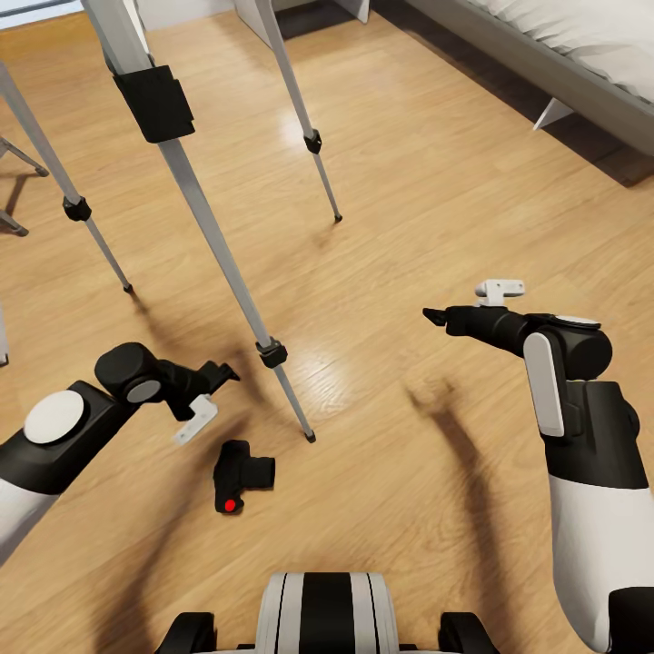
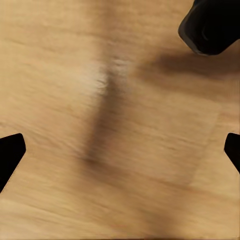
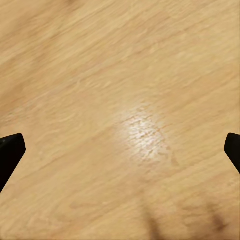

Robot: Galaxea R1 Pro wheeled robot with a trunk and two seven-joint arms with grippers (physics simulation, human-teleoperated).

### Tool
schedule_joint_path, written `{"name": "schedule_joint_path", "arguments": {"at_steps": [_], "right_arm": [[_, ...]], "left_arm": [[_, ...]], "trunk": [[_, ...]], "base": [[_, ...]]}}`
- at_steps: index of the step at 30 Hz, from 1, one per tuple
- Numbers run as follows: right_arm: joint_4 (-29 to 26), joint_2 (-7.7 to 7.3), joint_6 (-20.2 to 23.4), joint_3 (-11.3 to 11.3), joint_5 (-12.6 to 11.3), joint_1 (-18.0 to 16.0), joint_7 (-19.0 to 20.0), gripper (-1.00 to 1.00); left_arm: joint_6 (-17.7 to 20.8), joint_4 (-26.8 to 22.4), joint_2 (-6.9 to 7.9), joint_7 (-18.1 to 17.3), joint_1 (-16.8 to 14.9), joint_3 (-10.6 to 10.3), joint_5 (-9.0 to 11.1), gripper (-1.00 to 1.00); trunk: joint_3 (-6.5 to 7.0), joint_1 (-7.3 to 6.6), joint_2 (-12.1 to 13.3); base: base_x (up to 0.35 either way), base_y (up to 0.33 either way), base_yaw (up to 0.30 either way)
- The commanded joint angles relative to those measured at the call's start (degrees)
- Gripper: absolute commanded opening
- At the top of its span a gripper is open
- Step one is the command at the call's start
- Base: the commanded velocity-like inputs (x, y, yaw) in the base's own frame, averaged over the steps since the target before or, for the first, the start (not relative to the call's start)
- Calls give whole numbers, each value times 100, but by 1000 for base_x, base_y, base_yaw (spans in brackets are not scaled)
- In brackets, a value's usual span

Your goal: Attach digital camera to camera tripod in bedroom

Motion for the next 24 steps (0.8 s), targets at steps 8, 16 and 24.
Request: {"name": "schedule_joint_path", "arguments": {"at_steps": [8, 16, 24], "right_arm": [[-3, 3, 26, -4, -3, -2, 10, 100], [-3, 23, 26, 0, -3, -2, 0, 100], [-3, 36, 26, 1, 3, -2, -11, 100]], "left_arm": [[-43, 5, 24, 11, -154, -169, -30, 100], [-109, 13, 40, 43, -216, -288, 27, 100], [-149, 49, 73, 56, -337, -663, 248, 100]], "trunk": [[-3, -1, -1], [-3, -1, -1], [-3, -1, -1]], "base": [[0, 0, 0], [0, 0, 0], [0, 0, 0]]}}
